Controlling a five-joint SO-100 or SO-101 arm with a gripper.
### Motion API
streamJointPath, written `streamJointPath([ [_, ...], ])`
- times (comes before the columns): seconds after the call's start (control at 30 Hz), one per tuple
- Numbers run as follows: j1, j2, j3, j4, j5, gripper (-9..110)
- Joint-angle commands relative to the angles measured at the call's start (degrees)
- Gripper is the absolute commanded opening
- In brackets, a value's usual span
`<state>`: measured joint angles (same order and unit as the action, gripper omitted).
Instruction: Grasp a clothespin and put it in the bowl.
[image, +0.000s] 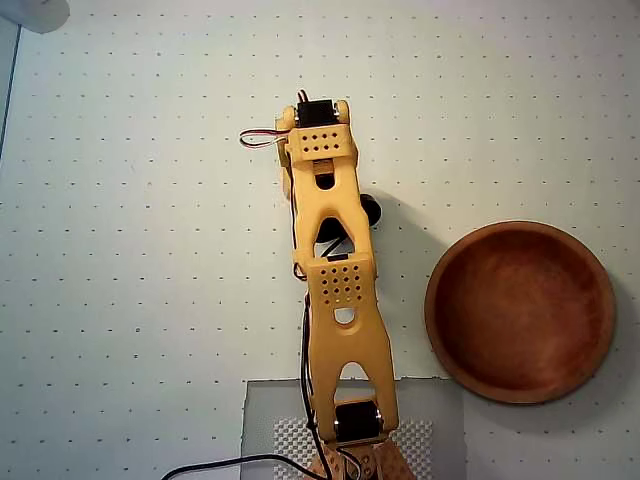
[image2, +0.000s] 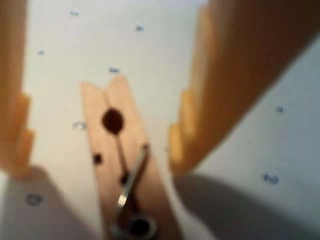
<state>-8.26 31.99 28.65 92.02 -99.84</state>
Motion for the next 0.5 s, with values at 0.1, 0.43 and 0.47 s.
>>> streamJointPath([
  [0.1, 0.53, 2.37, -2.9, -0.26, 0.35, 0],
  [0.43, 0.35, 3.25, -2.9, -0.18, 0.44, -3],
  [0.47, 0.35, 3.52, -2.9, -0.09, 0.62, -3],
])
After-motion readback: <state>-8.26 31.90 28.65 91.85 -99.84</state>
